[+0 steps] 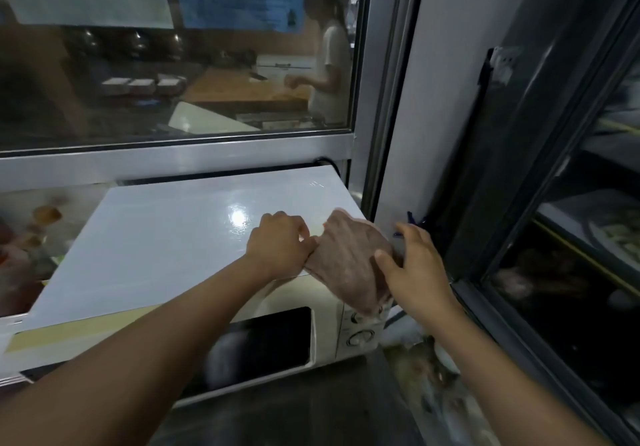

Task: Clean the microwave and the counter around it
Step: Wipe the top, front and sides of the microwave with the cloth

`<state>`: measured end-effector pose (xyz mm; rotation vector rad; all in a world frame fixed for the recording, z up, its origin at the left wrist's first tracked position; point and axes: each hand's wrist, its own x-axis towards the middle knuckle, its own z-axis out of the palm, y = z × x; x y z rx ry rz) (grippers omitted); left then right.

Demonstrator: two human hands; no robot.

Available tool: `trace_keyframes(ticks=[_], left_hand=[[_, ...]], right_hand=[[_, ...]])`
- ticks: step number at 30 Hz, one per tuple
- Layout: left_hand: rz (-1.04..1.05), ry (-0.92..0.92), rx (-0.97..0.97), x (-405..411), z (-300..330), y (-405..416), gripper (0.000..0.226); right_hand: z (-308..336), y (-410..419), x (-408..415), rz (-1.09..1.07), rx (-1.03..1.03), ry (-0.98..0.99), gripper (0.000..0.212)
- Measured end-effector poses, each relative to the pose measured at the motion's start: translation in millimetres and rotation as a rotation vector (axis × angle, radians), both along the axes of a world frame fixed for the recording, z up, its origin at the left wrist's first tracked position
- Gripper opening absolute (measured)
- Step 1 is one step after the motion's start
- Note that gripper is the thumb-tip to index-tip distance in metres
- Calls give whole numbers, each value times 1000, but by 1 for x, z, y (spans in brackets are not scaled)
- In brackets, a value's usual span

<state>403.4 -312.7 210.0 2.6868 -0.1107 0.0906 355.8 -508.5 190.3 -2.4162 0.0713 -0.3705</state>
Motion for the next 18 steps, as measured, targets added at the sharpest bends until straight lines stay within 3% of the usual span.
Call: trace_keyframes(ticks=[4, 8, 11, 13, 18], left_hand=[[11, 39, 49, 8, 4, -24, 25], [12, 98, -28, 11, 10, -35, 21], [27, 116, -307, 7, 22, -32, 8], [26, 147, -524, 0, 31, -27, 13], [5, 167, -829, -19, 49, -15, 16]], right_hand=[[-5, -12, -3, -116, 72, 293, 69], [-5, -7, -2, -133, 177, 227, 60], [0, 2, -1, -174, 184, 162, 48], [3, 4, -2, -188, 184, 112, 44], [28, -5, -15, -196, 357, -96, 57]])
